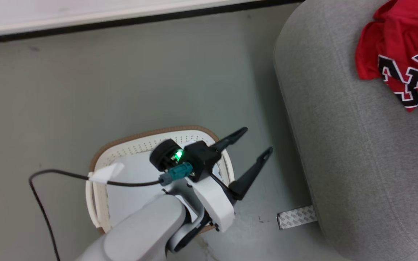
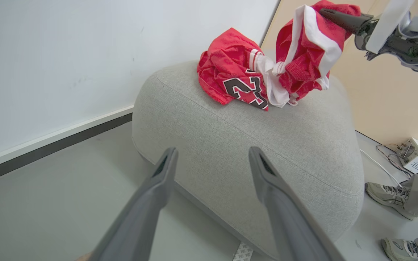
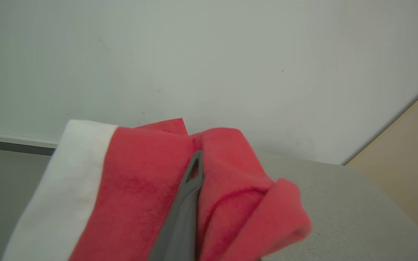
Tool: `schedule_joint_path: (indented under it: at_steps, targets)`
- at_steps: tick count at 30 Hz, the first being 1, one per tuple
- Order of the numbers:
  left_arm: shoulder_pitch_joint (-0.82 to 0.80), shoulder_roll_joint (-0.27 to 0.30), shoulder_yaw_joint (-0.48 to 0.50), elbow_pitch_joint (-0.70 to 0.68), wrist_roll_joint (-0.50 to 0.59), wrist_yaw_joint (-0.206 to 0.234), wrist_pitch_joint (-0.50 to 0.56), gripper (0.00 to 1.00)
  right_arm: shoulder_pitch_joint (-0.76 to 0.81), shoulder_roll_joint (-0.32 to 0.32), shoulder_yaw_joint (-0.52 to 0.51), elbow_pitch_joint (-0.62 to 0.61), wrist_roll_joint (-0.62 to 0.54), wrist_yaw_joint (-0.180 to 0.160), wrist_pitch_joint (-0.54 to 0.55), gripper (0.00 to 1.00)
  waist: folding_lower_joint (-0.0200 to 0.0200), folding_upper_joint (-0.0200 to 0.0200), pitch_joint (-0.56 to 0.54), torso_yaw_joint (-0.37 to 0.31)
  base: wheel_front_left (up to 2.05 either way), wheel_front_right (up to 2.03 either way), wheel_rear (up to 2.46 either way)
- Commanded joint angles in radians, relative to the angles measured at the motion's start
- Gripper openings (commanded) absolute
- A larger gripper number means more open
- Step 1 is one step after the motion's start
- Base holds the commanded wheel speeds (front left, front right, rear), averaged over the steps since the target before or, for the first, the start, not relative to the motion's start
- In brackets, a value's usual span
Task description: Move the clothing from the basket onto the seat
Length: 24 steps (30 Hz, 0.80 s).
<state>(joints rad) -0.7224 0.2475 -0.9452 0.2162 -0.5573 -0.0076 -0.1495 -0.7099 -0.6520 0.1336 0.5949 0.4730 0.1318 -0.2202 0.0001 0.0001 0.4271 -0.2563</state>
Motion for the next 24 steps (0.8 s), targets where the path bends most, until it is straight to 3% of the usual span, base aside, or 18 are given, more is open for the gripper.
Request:
schedule_joint_path:
  at_steps: [1, 7, 13, 16, 19, 20, 21, 22, 24]
  targets:
    - [-0.018, 0.02, 0.011, -0.011, 0.011, 0.008, 0.007, 1.0, -0.041, -0.015, 0.013, 0.042, 0.005, -0.002, 0.001, 0.0, -0.0001, -0.0001, 0.049, 0.019, 0.0, 0.0, 0.0]
    - [-0.04, 0.045, 0.019, -0.038, 0.021, 0.019, 0.024, 1.0, -0.129, -0.017, 0.063, 0.189, 0.063, -0.002, 0.047, 0.0, -0.0001, -0.0001, 0.117, 0.035, 0.0, 0.0, 0.0]
    - [-0.041, 0.05, 0.02, -0.034, 0.017, 0.025, 0.016, 1.0, -0.135, -0.007, 0.165, 0.299, 0.158, -0.002, 0.173, 0.26, -0.0001, -0.0001, 0.134, 0.046, 0.0, 0.0, 0.0]
    - [-0.042, 0.053, 0.024, -0.029, 0.011, 0.027, 0.011, 1.0, -0.127, -0.019, 0.221, 0.292, 0.231, -0.002, 0.262, 0.29, -0.0001, -0.0001, 0.136, 0.046, 0.0, 0.0, 0.0]
    - [-0.048, 0.056, 0.029, -0.027, 0.006, 0.029, 0.009, 1.0, -0.128, -0.032, 0.256, 0.282, 0.276, -0.002, 0.277, 0.34, -0.0001, -0.0001, 0.138, 0.042, 0.0, 0.0, 0.0]
    - [-0.05, 0.057, 0.03, -0.026, 0.006, 0.029, 0.008, 1.0, -0.128, -0.035, 0.267, 0.281, 0.288, -0.002, 0.274, 0.46, -0.0001, -0.0001, 0.138, 0.041, 0.0, 0.0, 0.0]
    - [-0.051, 0.057, 0.031, -0.026, 0.005, 0.03, 0.008, 1.0, -0.129, -0.042, 0.276, 0.28, 0.296, -0.002, 0.265, 0.89, -0.0001, -0.0001, 0.137, 0.04, 0.0, 0.0, 0.0]
    - [-0.051, 0.056, 0.031, -0.024, 0.004, 0.03, 0.006, 1.0, -0.127, -0.046, 0.283, 0.283, 0.307, -0.002, 0.261, 1.0, -0.0001, -0.0001, 0.133, 0.04, 0.0, 0.0, 0.0]
    - [-0.05, 0.055, 0.031, -0.02, 0.0, 0.028, 0.002, 1.0, -0.123, -0.049, 0.303, 0.285, 0.316, -0.002, 0.249, 1.0, -0.0001, -0.0001, 0.121, 0.038, 0.0, 0.0, 0.0]
